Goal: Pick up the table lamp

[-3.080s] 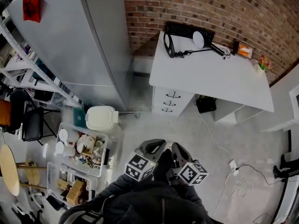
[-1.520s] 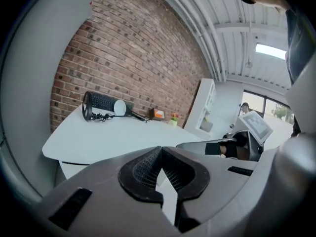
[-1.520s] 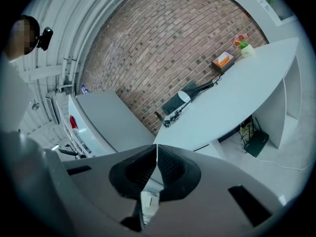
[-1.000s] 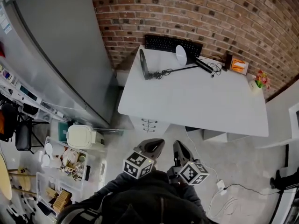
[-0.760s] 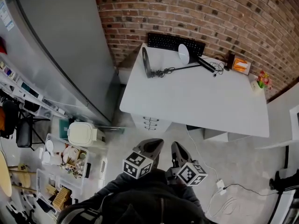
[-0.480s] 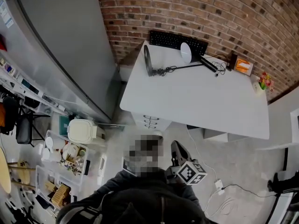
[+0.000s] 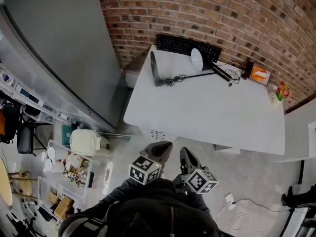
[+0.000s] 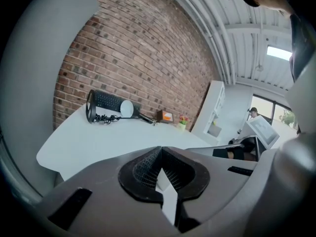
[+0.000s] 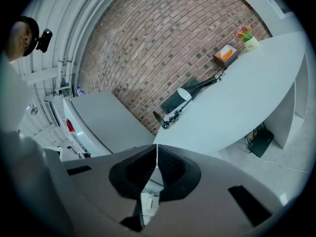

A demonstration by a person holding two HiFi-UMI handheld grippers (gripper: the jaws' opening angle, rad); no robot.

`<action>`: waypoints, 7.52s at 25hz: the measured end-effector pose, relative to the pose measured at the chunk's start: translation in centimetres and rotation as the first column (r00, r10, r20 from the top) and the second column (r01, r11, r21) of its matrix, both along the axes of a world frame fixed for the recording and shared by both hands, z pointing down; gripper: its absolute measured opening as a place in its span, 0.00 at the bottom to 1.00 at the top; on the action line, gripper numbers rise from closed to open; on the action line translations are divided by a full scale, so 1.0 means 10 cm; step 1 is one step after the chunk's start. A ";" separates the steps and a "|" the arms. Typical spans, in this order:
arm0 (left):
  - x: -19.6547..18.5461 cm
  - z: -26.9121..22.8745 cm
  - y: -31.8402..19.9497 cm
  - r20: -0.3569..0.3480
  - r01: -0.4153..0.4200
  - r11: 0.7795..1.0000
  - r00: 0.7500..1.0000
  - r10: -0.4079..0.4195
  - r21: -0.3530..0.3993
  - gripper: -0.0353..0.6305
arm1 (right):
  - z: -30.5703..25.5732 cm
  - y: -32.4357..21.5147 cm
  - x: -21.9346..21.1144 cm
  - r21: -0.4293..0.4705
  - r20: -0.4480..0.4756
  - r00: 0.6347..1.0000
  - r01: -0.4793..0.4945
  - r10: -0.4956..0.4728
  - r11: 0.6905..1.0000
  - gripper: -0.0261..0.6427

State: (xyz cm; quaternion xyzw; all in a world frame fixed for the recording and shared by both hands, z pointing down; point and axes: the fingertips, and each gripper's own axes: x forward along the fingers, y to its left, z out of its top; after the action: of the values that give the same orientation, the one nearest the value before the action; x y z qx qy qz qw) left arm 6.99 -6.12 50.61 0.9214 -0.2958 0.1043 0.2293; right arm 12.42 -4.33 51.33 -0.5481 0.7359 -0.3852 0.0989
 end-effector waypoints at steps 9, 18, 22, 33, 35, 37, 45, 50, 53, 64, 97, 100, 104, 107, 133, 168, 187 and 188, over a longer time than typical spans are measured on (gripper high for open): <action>0.20 -0.05 -0.58 -0.010 0.002 1.000 1.000 -0.002 0.009 0.06 | -0.08 -0.58 0.21 0.005 -0.020 1.000 -0.006 0.006 1.000 0.06; 0.39 -0.17 -1.17 -0.013 -0.010 0.999 1.000 0.010 0.033 0.06 | -0.17 -1.12 0.45 0.012 -0.018 0.999 -0.035 0.035 0.999 0.06; 0.45 -0.19 -1.39 -0.011 -0.019 0.999 1.000 0.020 0.040 0.06 | -0.17 -1.35 0.50 0.014 -0.007 0.999 -0.041 0.041 0.999 0.06; 0.56 -0.27 -2.03 -0.026 -0.034 0.998 0.999 0.035 0.060 0.06 | -0.17 -1.96 0.63 0.026 0.008 0.998 -0.064 0.064 0.998 0.06; 0.58 -0.27 -2.12 -0.027 -0.037 0.997 0.999 0.039 0.065 0.06 | -0.18 -2.06 0.67 0.034 0.005 0.997 -0.071 0.071 0.997 0.06; 0.60 -0.26 -2.20 -0.027 -0.044 0.997 0.999 0.046 0.068 0.06 | -0.17 -2.13 0.71 0.040 -0.001 0.997 -0.080 0.080 0.996 0.06; 0.62 -0.26 -2.35 -0.036 -0.051 0.998 0.998 0.052 0.038 0.06 | -0.22 -2.34 0.88 0.050 -0.023 0.994 -0.108 0.110 0.993 0.06; 0.56 -0.32 -2.53 -0.020 -0.006 0.998 1.000 0.007 0.056 0.06 | -0.35 -2.47 1.13 0.047 -0.045 0.992 -0.112 0.114 0.993 0.06; 0.50 -0.35 -2.67 -0.001 0.047 0.997 0.999 -0.047 0.069 0.06 | -0.43 -2.57 1.31 0.053 -0.061 0.991 -0.117 0.120 0.992 0.06; 0.25 -0.31 -3.07 0.088 0.290 0.956 0.952 -0.294 0.051 0.06 | -0.29 -3.04 1.70 0.001 0.081 0.991 -0.103 0.102 0.995 0.06; -0.87 0.11 -4.34 0.249 0.706 0.708 0.684 -0.685 0.010 0.37 | 0.76 -4.19 2.37 -0.168 0.377 0.901 -0.163 0.216 0.972 0.06; -0.88 0.18 -4.41 0.255 0.703 0.711 0.690 -0.677 -0.013 0.41 | 0.83 -4.27 2.39 -0.180 0.410 0.880 -0.178 0.239 0.967 0.09; -0.87 0.25 -4.49 0.244 0.697 0.715 0.703 -0.668 -0.049 0.42 | 0.92 -4.35 2.41 -0.191 0.444 0.860 -0.183 0.251 0.964 0.17; -0.85 0.28 -4.54 0.235 0.691 0.720 0.712 -0.662 -0.066 0.42 | 0.98 -4.40 2.43 -0.201 0.450 0.851 -0.198 0.270 0.959 0.17; -0.63 0.56 -4.77 0.329 0.673 0.738 0.709 -0.624 -0.049 0.19 | 1.13 -4.71 2.53 -0.274 0.561 0.738 -0.262 0.375 0.925 0.12; -0.72 0.35 -4.41 0.300 0.676 0.737 0.708 -0.640 -0.023 0.06 | 0.90 -4.41 2.53 -0.228 0.558 0.764 -0.234 0.324 0.945 0.11; -1.05 -0.19 -3.71 0.230 0.678 0.733 0.706 -0.670 0.056 0.06 | 0.52 -3.82 2.18 -0.182 0.599 0.761 -0.174 0.249 0.968 0.11; -1.07 -0.22 -3.67 0.225 0.677 0.734 0.707 -0.670 0.057 0.06 | 0.48 -3.78 2.17 -0.179 0.600 0.761 -0.175 0.248 0.968 0.11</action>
State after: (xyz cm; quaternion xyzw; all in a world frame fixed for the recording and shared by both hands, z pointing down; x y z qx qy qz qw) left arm -3.70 -42.83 48.41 0.7278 -0.6343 0.1241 0.2291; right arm 34.13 -42.14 56.17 -0.4761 0.5734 -0.5699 0.3461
